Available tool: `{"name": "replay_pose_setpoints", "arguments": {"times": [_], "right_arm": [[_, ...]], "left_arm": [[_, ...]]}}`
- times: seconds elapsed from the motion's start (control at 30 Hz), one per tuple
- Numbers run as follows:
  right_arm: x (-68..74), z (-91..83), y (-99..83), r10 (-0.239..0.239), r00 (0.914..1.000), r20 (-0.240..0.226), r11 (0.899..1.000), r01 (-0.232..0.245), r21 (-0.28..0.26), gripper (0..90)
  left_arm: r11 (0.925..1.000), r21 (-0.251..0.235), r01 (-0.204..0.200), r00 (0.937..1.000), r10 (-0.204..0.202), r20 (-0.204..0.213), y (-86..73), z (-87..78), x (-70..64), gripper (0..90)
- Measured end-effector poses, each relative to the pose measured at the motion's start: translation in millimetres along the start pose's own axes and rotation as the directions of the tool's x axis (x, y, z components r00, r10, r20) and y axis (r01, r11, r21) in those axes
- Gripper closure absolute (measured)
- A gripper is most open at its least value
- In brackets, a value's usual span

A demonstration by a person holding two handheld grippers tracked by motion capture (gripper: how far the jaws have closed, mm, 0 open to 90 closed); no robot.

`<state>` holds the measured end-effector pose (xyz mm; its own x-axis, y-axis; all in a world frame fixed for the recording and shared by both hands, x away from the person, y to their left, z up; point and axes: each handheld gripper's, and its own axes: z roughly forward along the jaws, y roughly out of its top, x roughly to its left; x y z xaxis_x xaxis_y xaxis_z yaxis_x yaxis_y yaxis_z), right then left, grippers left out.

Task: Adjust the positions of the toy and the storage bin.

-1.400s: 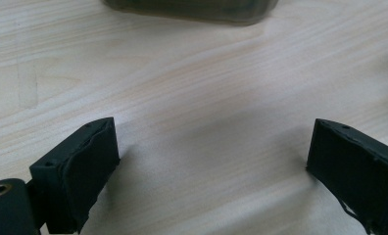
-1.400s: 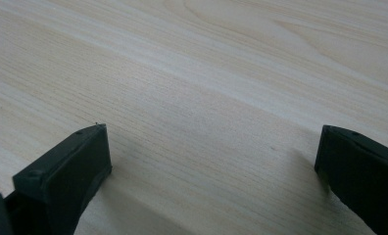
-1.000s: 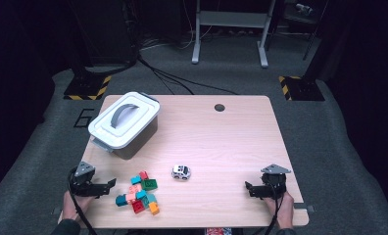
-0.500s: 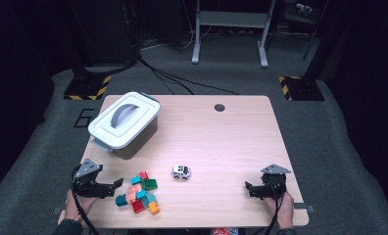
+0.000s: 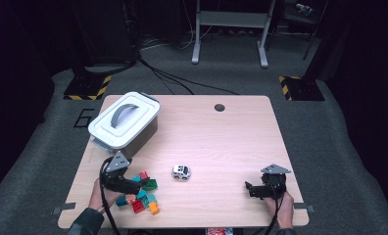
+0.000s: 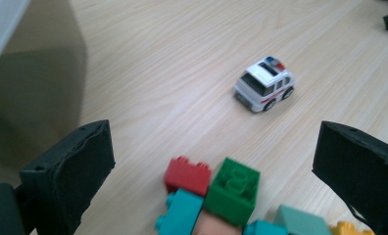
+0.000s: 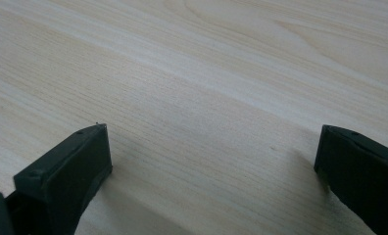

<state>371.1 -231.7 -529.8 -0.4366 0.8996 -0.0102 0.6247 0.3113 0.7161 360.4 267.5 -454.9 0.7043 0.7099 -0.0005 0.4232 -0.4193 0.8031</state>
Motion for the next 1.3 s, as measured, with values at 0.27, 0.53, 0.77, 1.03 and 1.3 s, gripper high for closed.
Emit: {"name": "replay_pose_setpoints", "arguments": {"times": [0.27,0.53,0.77,1.03,1.3], "right_arm": [[0.6,-0.1,-0.1,0.005,1.0000,-0.001,1.000,-0.005,-0.001,0.0],[0.2,0.0,0.1,-0.003,1.0000,0.001,1.000,0.003,0.001,0.0],[0.9,0.1,0.2,0.004,1.0000,-0.006,1.000,-0.004,-0.002,0.0],[1.1,0.1,0.2,0.008,1.0000,-0.006,1.000,-0.008,-0.004,0.2],[0.9,-0.5,-0.1,0.000,1.0000,-0.007,1.000,0.000,-0.002,1.1]], "left_arm": [[0.9941,0.087,-0.065,0.9965,0.060,0.059,23.8,35.1,-13.9,0.1],[0.9815,0.138,-0.133,0.9863,0.117,0.116,46.0,67.9,-31.1,0.0],[0.9670,0.176,-0.185,0.9725,0.154,0.175,55.8,97.4,-40.7,8.4],[0.9498,0.237,-0.205,0.9711,0.167,0.171,56.8,117.1,-42.5,26.4],[0.9410,0.268,-0.207,0.9729,0.169,0.158,56.2,126.0,-45.9,38.7]]}}
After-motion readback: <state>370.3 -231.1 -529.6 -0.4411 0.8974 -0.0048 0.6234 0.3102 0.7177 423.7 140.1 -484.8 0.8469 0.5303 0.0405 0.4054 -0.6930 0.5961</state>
